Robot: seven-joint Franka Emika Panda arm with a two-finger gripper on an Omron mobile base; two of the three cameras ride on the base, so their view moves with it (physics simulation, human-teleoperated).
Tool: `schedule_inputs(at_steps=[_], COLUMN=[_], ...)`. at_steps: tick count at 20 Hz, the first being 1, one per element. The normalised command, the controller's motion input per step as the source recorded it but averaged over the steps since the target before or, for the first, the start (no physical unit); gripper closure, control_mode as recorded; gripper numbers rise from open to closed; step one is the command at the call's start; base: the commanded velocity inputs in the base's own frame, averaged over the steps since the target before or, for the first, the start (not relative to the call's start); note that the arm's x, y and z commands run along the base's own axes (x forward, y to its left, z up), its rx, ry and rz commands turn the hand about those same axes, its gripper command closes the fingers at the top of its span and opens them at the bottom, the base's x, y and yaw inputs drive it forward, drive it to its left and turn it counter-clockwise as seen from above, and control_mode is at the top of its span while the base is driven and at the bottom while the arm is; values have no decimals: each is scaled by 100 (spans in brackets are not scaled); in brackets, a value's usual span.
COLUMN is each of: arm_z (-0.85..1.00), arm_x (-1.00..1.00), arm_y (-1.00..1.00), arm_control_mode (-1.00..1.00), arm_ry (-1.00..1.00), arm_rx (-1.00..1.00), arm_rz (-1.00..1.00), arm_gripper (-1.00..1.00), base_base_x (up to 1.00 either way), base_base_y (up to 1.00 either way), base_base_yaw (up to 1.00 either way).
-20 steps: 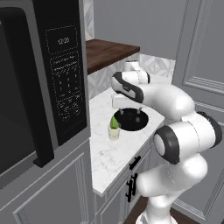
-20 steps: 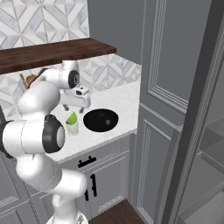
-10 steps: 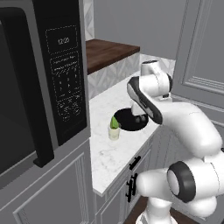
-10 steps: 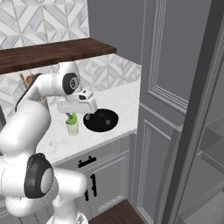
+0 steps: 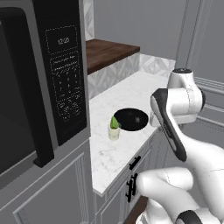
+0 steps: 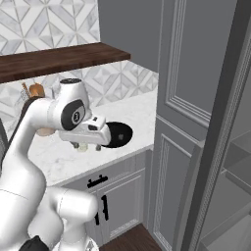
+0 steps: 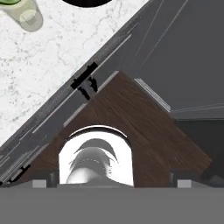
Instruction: Grab a lemon wedge from the fridge and one ice cube from the ice bowl, and put them in the glass of lemonade.
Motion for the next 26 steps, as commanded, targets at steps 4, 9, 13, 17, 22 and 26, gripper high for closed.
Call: schedule_inputs(at_steps=[4, 9, 13, 17, 22, 26], arm_z=[62, 79, 78, 52, 19, 3], arm_x=[-76, -87, -54, 5, 35, 1], arm_y=[-4, 8, 12, 6, 18, 61], arm_control_mode=[-100, -100, -100, -100, -100, -100], arm_ry=[-11, -23, -28, -18, -18, -9], arm_rx=[11, 6, 1, 0, 0, 0], arm_rz=[0, 0, 0, 0, -5, -13], arm_gripper=[-100, -100, -100, -100, -100, -100], base_base_x=[0, 0, 0, 0, 0, 0], base_base_y=[0, 0, 0, 0, 0, 0], base_base_yaw=[0, 0, 0, 0, 0, 0])
